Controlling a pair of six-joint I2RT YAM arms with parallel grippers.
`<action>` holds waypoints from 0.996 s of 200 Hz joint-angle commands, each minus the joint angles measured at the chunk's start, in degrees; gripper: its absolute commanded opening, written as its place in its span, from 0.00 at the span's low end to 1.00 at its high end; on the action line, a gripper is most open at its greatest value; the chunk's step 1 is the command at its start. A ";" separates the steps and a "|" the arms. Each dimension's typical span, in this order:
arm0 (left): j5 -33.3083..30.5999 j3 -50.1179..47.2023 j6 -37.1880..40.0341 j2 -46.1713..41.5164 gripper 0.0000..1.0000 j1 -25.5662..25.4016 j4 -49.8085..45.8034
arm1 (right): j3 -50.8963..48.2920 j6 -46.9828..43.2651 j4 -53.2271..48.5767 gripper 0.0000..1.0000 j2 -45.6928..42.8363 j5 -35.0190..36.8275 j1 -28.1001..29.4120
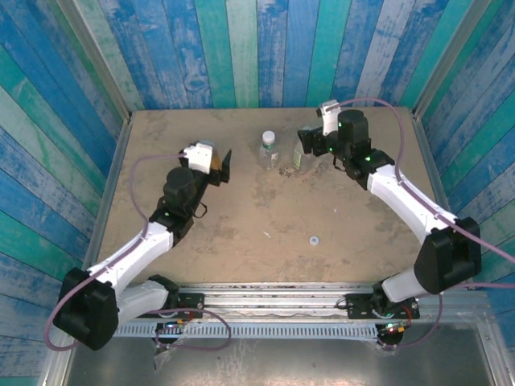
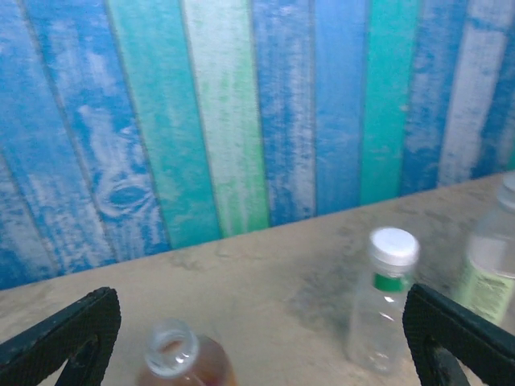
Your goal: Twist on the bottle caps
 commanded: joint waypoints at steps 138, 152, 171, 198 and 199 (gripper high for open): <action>1.54 12.84 -12.04 26.36 0.94 8.87 -7.64 | -2.95 -1.80 -3.98 0.92 -3.92 -0.94 4.95; 1.55 12.95 -12.53 28.04 0.94 9.00 -7.13 | -3.10 -1.83 -4.03 0.92 -3.79 -1.11 5.04; 1.45 13.19 -13.17 29.85 0.94 9.28 -6.90 | -3.16 -1.91 -4.03 0.92 -3.79 -1.04 5.10; 1.18 13.86 -13.52 30.89 0.97 9.37 -7.30 | -3.10 -2.06 -4.04 0.92 -3.61 -1.08 5.13; 1.14 13.88 -13.51 30.91 0.97 9.37 -7.32 | -3.11 -2.03 -4.03 0.92 -3.61 -1.10 5.13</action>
